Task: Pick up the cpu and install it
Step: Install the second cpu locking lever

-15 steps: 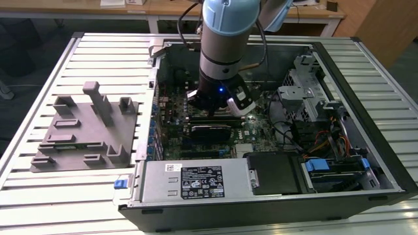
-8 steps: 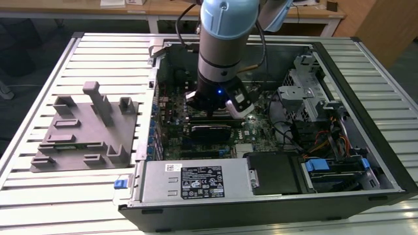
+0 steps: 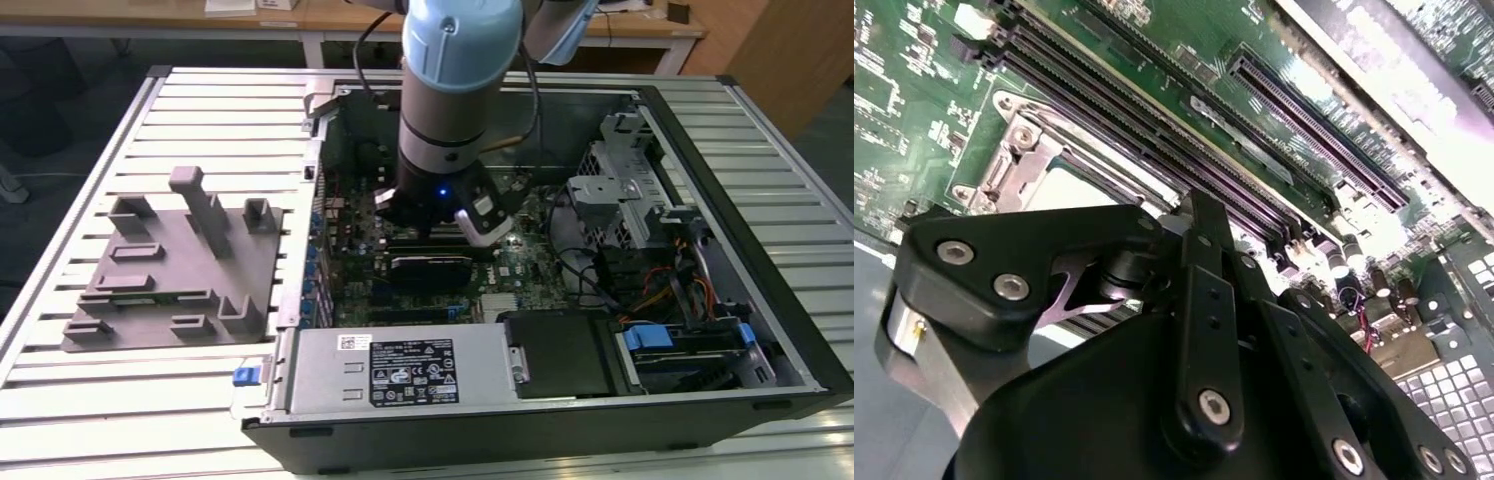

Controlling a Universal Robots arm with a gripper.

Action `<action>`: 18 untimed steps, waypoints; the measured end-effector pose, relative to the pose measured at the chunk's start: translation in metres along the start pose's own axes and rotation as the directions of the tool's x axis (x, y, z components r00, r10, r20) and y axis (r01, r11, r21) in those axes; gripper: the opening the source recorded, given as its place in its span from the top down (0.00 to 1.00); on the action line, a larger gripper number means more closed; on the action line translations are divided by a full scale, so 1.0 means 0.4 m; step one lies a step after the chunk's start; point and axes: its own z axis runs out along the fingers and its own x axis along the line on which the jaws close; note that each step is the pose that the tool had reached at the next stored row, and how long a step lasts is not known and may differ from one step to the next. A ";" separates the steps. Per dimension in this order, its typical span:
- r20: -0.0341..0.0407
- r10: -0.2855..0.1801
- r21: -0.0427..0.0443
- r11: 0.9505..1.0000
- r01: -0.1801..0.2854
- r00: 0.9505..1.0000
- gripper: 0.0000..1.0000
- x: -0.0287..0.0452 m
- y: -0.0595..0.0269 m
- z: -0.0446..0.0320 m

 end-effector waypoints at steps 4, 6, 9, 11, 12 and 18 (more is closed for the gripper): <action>0.003 -0.001 -0.024 1.000 0.001 1.000 0.89 0.002 -0.001 0.007; 0.004 -0.001 -0.037 0.999 0.001 1.000 0.89 0.003 -0.002 0.011; 0.004 -0.001 -0.040 0.999 0.002 1.000 0.89 0.004 -0.003 0.016; 0.004 -0.001 -0.041 0.999 0.001 1.000 0.89 0.006 -0.004 0.016; 0.004 -0.001 -0.042 0.999 0.001 1.000 0.89 0.006 -0.005 0.016; 0.005 -0.001 -0.048 0.999 0.002 1.000 0.89 0.007 -0.015 0.014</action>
